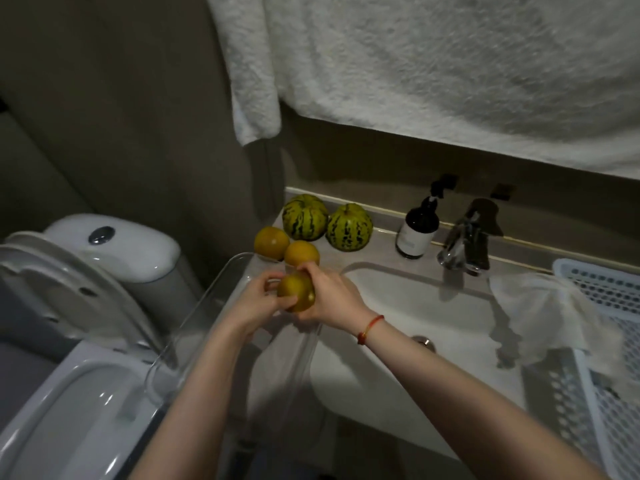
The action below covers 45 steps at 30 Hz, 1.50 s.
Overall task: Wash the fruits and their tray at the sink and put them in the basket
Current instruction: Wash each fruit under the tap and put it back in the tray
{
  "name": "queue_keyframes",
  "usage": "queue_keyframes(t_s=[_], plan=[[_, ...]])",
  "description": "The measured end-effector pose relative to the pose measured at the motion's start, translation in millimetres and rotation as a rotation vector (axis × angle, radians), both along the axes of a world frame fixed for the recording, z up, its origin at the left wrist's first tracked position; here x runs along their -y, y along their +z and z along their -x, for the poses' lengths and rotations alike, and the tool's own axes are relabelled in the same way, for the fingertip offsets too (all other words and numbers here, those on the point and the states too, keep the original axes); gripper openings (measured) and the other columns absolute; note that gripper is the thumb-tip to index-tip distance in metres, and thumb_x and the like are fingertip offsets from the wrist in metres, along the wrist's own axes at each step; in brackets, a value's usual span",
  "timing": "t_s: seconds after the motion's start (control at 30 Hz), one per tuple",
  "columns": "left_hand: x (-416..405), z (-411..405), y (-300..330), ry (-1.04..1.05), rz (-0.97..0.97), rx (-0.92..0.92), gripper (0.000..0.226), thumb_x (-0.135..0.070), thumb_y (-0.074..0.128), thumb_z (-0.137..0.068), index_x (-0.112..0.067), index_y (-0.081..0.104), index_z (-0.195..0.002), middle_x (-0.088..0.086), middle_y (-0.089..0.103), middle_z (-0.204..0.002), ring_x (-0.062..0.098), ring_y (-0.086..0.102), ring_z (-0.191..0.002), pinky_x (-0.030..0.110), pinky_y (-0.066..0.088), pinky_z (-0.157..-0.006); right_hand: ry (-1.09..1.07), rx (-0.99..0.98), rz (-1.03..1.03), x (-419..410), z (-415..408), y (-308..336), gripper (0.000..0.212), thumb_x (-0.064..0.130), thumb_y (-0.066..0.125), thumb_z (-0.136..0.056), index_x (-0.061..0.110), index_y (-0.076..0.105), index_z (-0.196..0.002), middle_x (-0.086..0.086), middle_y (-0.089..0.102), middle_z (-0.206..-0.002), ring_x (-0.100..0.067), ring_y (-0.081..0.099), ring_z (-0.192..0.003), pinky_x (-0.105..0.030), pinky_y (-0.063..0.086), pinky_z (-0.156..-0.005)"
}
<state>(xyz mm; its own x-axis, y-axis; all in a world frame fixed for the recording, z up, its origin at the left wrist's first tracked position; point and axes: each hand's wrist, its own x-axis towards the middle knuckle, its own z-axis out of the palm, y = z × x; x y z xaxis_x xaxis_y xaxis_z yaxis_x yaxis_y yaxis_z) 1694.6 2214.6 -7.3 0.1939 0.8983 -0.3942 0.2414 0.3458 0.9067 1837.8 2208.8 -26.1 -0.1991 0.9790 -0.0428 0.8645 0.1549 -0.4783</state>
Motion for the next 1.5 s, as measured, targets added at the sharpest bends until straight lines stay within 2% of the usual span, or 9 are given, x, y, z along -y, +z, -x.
queue_keyframes(t_s=[0.1, 0.3, 0.63, 0.77, 0.97, 1.1, 1.27, 1.4, 1.5], plan=[[-4, 5, -18, 0.055, 0.018, -0.026, 0.048, 0.013, 0.060, -0.082, 0.003, 0.047, -0.128, 0.025, 0.052, -0.124, 0.031, 0.054, -0.107, 0.030, 0.050, -0.080, 0.056, 0.194, -0.049, -9, 10, -11, 0.077, 0.038, 0.075, -0.067, 0.018, 0.041, -0.133, -0.010, 0.054, -0.127, -0.030, 0.047, -0.116, -0.036, 0.041, -0.090], [-4, -1, -41, 0.095, 0.064, -0.008, 0.047, 0.009, 0.059, -0.084, -0.002, 0.048, -0.128, 0.018, 0.052, -0.125, 0.029, 0.055, -0.109, 0.030, 0.049, -0.081, 0.108, 0.229, -0.012, -11, 8, -23, 0.079, 0.030, 0.077, -0.068, 0.013, 0.039, -0.135, -0.012, 0.041, -0.131, -0.031, 0.041, -0.120, -0.038, 0.044, -0.089], [-6, 3, -43, 0.015, 0.061, -0.058, 0.053, 0.006, 0.059, -0.086, -0.007, 0.041, -0.134, 0.012, 0.048, -0.130, 0.017, 0.050, -0.105, 0.016, 0.048, -0.063, 0.085, 0.148, -0.008, -10, 6, -27, 0.091, 0.041, 0.078, -0.068, 0.018, 0.032, -0.143, -0.006, 0.040, -0.138, -0.027, 0.041, -0.123, -0.038, 0.039, -0.098], [-16, 9, -38, 0.043, 0.107, -0.013, 0.059, -0.001, 0.066, -0.083, -0.009, 0.040, -0.136, 0.017, 0.045, -0.137, 0.031, 0.050, -0.121, 0.031, 0.047, -0.084, 0.025, 0.096, -0.051, -23, -1, -13, 0.093, 0.051, 0.076, -0.066, 0.019, 0.034, -0.142, -0.006, 0.044, -0.138, -0.026, 0.043, -0.124, -0.037, 0.037, -0.101], [-35, 24, -27, -0.091, 0.259, 0.023, 0.036, -0.016, 0.066, -0.087, -0.022, 0.052, -0.119, 0.004, 0.057, -0.111, 0.022, 0.060, -0.099, 0.036, 0.055, -0.073, -0.145, -0.226, 0.083, -60, -20, -1, 0.075, 0.044, 0.073, -0.075, 0.016, 0.042, -0.138, -0.009, 0.049, -0.133, -0.024, 0.050, -0.118, -0.033, 0.042, -0.094], [-51, 20, -25, -0.065, 0.224, 0.007, 0.032, -0.011, 0.062, -0.089, -0.019, 0.055, -0.119, 0.007, 0.059, -0.107, 0.019, 0.059, -0.095, 0.038, 0.056, -0.070, -0.274, -0.225, 0.141, -84, -18, -13, 0.061, 0.038, 0.060, -0.088, 0.010, 0.041, -0.139, -0.014, 0.053, -0.133, -0.027, 0.052, -0.119, -0.031, 0.042, -0.093], [-83, -7, -21, -0.161, -0.425, -0.546, 0.040, -0.001, 0.057, -0.086, -0.007, 0.056, -0.125, 0.015, 0.060, -0.122, 0.028, 0.057, -0.113, 0.032, 0.044, -0.094, -0.246, -0.210, 0.303, -104, -7, -28, 0.063, 0.040, 0.061, -0.087, 0.010, 0.040, -0.139, -0.014, 0.051, -0.136, -0.031, 0.049, -0.123, -0.035, 0.039, -0.101], [-99, -31, -26, -0.385, -0.410, -0.882, 0.050, -0.003, 0.053, -0.088, -0.009, 0.044, -0.137, 0.016, 0.050, -0.134, 0.031, 0.045, -0.126, 0.038, 0.039, -0.104, -0.223, -0.263, 0.332, -107, -5, -33, 0.058, 0.038, 0.066, -0.082, 0.009, 0.049, -0.130, -0.015, 0.058, -0.125, -0.032, 0.055, -0.114, -0.036, 0.043, -0.094], [-102, -40, -26, -0.375, -0.402, -0.903, 0.044, -0.003, 0.052, -0.086, -0.007, 0.048, -0.130, 0.017, 0.053, -0.128, 0.032, 0.046, -0.123, 0.039, 0.040, -0.101, -0.292, -0.390, 0.277, -104, -6, -37, 0.041, 0.027, 0.069, -0.081, 0.007, 0.058, -0.115, -0.016, 0.064, -0.113, -0.031, 0.059, -0.107, -0.034, 0.045, -0.086]])
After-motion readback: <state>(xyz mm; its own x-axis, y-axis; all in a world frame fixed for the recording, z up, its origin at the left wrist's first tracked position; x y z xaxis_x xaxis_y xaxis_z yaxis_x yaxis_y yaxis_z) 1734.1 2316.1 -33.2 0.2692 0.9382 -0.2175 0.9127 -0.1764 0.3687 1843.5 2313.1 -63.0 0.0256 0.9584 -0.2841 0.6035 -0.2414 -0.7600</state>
